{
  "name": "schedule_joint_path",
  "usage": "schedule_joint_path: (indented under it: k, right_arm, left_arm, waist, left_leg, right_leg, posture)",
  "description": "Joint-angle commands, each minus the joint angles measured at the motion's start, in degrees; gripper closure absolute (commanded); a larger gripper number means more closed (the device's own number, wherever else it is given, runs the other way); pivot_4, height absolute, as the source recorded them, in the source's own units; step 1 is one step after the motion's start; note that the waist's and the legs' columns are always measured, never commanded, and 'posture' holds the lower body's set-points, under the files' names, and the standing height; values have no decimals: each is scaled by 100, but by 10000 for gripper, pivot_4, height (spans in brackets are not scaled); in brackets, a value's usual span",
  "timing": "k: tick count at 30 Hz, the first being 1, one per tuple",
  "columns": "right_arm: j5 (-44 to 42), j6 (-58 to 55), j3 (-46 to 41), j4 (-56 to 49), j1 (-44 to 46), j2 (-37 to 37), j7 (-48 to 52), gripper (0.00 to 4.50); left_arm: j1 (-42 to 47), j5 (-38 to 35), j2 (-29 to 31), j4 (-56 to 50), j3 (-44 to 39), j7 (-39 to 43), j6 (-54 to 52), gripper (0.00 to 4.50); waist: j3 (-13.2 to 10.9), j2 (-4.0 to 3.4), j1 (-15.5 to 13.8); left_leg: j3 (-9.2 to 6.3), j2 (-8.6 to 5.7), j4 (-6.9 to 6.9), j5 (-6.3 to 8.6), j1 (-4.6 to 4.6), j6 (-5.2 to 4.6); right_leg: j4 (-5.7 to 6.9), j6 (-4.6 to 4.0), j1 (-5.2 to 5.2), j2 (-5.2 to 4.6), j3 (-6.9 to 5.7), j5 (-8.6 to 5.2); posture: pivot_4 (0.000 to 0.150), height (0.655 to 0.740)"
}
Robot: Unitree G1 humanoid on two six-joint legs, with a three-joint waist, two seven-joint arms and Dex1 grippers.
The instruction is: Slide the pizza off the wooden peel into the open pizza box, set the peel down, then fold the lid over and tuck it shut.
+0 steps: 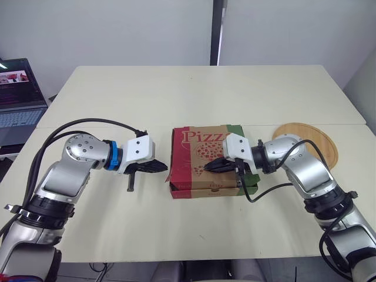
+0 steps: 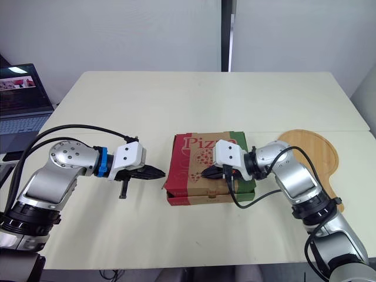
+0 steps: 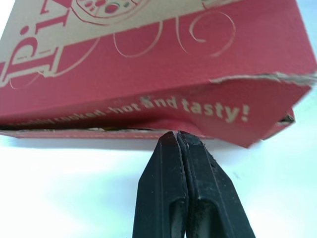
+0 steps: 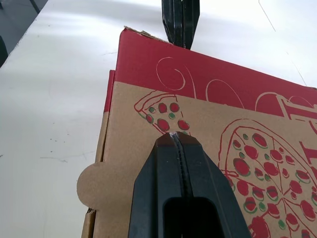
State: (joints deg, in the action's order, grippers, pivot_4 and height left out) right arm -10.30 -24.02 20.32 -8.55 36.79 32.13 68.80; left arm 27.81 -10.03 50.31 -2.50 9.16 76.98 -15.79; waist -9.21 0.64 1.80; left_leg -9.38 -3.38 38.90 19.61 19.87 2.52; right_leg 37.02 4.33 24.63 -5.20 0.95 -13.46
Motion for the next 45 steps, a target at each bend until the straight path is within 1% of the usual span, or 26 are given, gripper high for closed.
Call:
schedule_joint_path:
  k: [1, 9, 11, 20, 29, 35, 41, 45]
  right_arm:
    - [-42, 97, -13, -80, 100, 14, 67, 44858]
    - [-47, 75, -11, -80, 100, 8, 56, 44858]
    - [-56, 61, -13, -89, 95, 4, 53, 44858]
    - [-62, 43, -9, -96, 79, 23, 66, 44858]
    - [-69, 27, 5, -94, 72, 31, 74, 44858]
    - [-62, 24, 14, -114, 55, 34, 71, 44858]
    - [26, 62, 46, -149, -31, 48, -31, 44858]
    - [97, 101, 72, -199, -155, 50, -178, 44858]
  left_arm:
    - [-95, -54, 86, -384, 45, 51, -101, 45000]
    - [-366, 78, 120, -625, 238, 40, -161, 45000]
    - [-376, 2, 20, -661, 206, -28, -224, 45000]
    - [-114, -237, -251, -676, 62, -151, -528, 45000]
    - [25, -500, -366, -826, 50, -192, -820, 45000]
    - [-31, -415, -262, -767, 58, -181, -729, 45000]
    - [-152, -226, 159, -425, -143, -218, -462, 45000]
    - [-137, -520, 182, -492, -426, -350, -746, 45000]
  waist:
    - [0, 0, 1]
    - [0, 0, -1]
    - [0, 0, 0]
    - [0, 0, -16]
    - [0, 0, -1]
    - [0, 0, -6]
    - [0, 0, -1]
    - [0, 0, -14]
  left_leg:
    - [0, 0, 0, 0, 0, 0]
    - [0, 0, 0, 0, 0, 0]
    - [1, 0, 0, 0, 0, 0]
    - [0, 0, 0, 0, 0, 0]
    - [0, 0, 1, 0, 1, 0]
    - [0, 0, 1, 0, 1, 0]
    - [0, 1, 0, 0, 0, 0]
    - [0, 0, 0, 0, 1, 0]
  right_leg:
    - [0, 0, 0, 0, 0, 0]
    - [1, 0, 0, 0, 0, 0]
    - [1, 0, 0, 0, 1, 0]
    - [1, 0, -1, 0, 0, 0]
    - [0, 0, -1, 0, 1, 0]
    - [0, 0, 0, 0, 0, 0]
    - [0, 0, 0, 0, 1, 0]
    - [-1, 0, 0, 0, 1, 0]
  posture:
    - [1500, 7400]
    - [1500, 7400]
    - [1500, 7400]
    - [1500, 7400]
    - [1500, 7400]
    - [1500, 7400]
    - [1500, 7400]
    - [1500, 7400]
